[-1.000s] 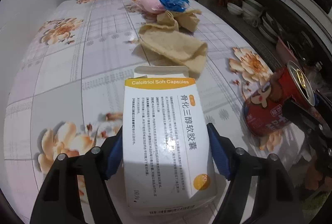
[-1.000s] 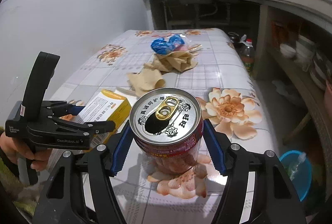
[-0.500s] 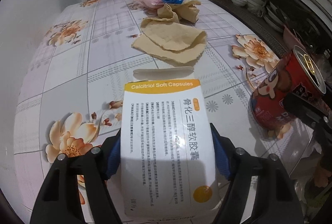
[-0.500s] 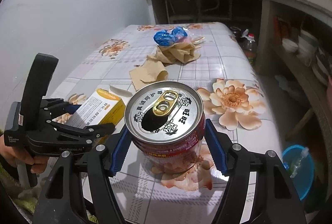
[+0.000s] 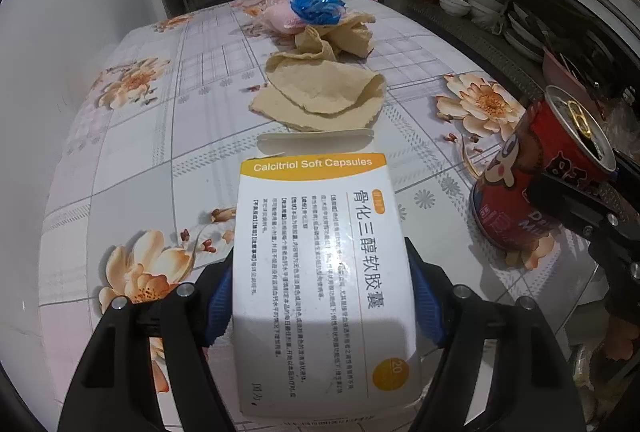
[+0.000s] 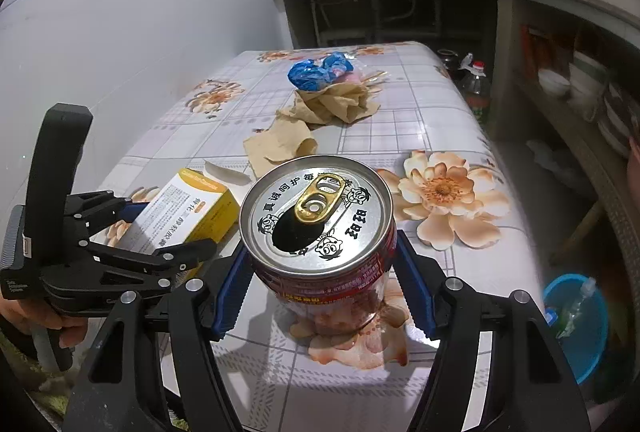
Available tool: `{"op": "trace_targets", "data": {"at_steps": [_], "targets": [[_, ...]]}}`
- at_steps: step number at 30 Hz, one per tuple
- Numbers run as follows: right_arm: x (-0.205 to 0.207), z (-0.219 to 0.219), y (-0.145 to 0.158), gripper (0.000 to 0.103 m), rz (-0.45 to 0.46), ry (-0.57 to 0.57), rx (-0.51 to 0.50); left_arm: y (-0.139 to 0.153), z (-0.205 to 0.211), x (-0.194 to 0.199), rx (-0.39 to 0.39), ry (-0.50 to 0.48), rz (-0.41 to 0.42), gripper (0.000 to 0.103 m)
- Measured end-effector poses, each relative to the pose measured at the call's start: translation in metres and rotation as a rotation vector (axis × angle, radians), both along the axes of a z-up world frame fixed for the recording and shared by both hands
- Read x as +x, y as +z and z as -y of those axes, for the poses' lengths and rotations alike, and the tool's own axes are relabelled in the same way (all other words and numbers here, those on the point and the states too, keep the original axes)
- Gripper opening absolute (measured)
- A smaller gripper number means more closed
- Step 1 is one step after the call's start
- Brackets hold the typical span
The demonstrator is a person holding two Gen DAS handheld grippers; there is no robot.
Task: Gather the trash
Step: 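Hold the Calcitriol box in the left gripper and the can in the right gripper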
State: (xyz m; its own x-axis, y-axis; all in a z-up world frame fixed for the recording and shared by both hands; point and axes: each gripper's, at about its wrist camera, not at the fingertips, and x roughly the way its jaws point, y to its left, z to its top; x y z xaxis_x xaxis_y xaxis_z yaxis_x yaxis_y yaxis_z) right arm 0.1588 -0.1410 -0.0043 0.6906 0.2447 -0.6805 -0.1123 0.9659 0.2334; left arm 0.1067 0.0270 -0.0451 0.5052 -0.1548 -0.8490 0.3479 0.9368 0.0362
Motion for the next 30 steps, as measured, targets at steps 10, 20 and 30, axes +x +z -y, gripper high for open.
{"op": "trace_targets", "data": {"at_steps": [10, 20, 30], "targets": [[-0.003, 0.001, 0.003, 0.063, 0.008, -0.001, 0.006, 0.009, 0.002, -0.005, 0.013, -0.006, 0.033, 0.071], [-0.006, 0.003, 0.005, 0.063, 0.012, -0.019, 0.011, 0.016, 0.004, -0.008, -0.029, -0.031, 0.048, 0.071], [-0.012, 0.016, 0.004, 0.063, -0.001, -0.094, 0.036, 0.029, 0.013, -0.012, -0.107, -0.084, 0.075, 0.071]]}}
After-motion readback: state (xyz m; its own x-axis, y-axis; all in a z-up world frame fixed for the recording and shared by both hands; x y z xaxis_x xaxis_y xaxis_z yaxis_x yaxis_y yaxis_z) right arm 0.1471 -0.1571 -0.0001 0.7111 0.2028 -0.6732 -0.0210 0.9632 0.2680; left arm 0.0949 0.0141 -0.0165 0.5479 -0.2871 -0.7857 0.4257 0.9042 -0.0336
